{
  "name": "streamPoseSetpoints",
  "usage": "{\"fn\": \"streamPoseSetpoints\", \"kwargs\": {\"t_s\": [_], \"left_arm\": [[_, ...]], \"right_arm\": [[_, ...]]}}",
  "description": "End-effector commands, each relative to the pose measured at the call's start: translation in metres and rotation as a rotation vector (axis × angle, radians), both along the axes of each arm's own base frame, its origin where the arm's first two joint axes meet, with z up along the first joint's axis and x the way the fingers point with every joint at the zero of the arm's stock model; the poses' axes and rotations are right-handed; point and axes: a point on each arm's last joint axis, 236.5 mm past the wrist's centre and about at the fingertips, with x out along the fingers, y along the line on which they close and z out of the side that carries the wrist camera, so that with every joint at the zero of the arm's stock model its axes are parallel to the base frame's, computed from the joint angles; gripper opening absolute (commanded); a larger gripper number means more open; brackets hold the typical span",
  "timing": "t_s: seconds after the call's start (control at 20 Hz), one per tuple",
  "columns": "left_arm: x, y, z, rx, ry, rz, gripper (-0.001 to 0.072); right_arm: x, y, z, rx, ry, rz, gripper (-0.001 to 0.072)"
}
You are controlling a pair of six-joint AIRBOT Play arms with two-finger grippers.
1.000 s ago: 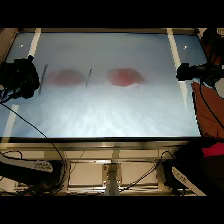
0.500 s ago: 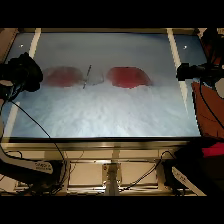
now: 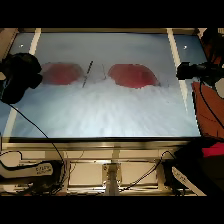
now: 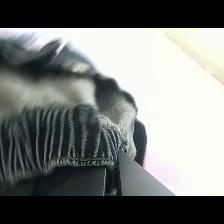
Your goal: Fold the clothes and pants, and hang the long-sleeved shirts on hangers.
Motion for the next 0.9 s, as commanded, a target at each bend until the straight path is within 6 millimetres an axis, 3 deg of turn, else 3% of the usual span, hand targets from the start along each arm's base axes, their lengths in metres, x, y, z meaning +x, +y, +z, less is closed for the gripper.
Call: {"fn": "streamPoseSetpoints", "kwargs": {"t_s": [0.0, 0.1, 0.2, 0.4, 0.6, 0.75, 0.8, 0.85], "left_arm": [[-0.017, -0.086, 0.053, 0.176, -0.021, -0.263, 0.0028], [-0.036, -0.157, 0.055, 0.165, 0.021, -0.46, 0.0029], [-0.064, -0.231, 0.041, 0.137, 0.103, -0.68, 0.0028], [-0.149, -0.368, 0.002, 0.111, 0.285, -1.118, 0.0029], [-0.235, -0.469, -0.024, 0.14, 0.376, -1.441, 0.0029], [-0.281, -0.517, -0.048, 0.174, 0.422, -1.582, 0.0038], [-0.288, -0.522, -0.058, 0.202, 0.441, -1.605, 0.0137], [-0.292, -0.522, -0.067, 0.248, 0.458, -1.618, 0.0425]], "right_arm": [[0.003, 0.001, 0.004, 0.003, -0.021, 0.004, 0.0579], [0.005, 0.002, 0.007, 0.003, -0.035, 0.007, 0.0579], [0.007, 0.003, 0.011, 0.004, -0.055, 0.011, 0.0578], [0.009, 0.003, 0.014, 0.001, -0.069, 0.013, 0.0578], [0.009, 0.002, 0.014, -0.002, -0.069, 0.013, 0.0578], [0.009, 0.0, 0.014, -0.014, -0.067, 0.01, 0.0577], [0.009, -0.001, 0.013, -0.021, -0.065, 0.009, 0.0577], [0.008, -0.002, 0.013, -0.032, -0.062, 0.011, 0.0577]]}}
